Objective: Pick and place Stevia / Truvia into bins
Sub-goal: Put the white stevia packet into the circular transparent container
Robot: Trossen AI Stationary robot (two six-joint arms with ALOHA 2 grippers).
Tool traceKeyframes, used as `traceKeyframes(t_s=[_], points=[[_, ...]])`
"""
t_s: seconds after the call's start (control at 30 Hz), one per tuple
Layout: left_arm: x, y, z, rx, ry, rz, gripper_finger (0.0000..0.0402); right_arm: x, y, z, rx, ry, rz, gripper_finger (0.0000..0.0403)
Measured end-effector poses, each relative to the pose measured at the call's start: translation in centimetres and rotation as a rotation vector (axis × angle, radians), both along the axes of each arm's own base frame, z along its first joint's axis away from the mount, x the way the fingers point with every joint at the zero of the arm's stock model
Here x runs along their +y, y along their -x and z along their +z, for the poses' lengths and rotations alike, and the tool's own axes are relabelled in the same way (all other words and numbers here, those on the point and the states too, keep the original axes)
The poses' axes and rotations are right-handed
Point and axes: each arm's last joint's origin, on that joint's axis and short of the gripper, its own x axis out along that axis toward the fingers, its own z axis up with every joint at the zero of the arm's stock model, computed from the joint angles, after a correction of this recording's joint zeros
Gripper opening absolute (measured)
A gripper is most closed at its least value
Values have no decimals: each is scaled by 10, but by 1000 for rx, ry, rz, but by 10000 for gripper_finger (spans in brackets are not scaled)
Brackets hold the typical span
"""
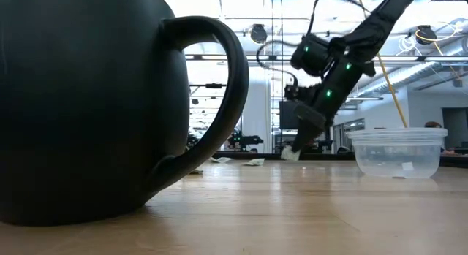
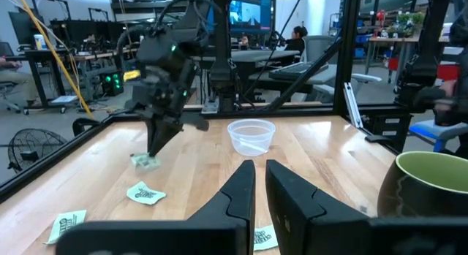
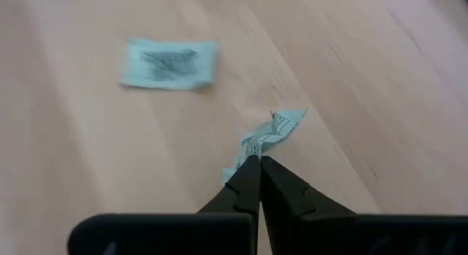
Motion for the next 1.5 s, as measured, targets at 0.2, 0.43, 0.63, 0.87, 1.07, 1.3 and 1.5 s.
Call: traceKeyframes(t_s=[0.2,0.43,0.63,0.87,1.07,1.3,1.5], points=[[0,0,0,1,0,0,42,38,13,38,-49,-22,82,1],[0,0,0,1,0,0,42,105,44,66,-36,-106,204,0],[0,0,0,0,0,0,42,147,67,71,-1,-123,254,0],[0,0,0,0,0,0,42,170,74,50,70,-132,256,0],[0,0,0,0,0,0,42,172,75,37,118,-125,245,0],[0,0,0,0,0,0,42,172,74,38,105,-122,243,27],[0,0,0,0,0,0,42,170,74,39,81,-49,223,91]])
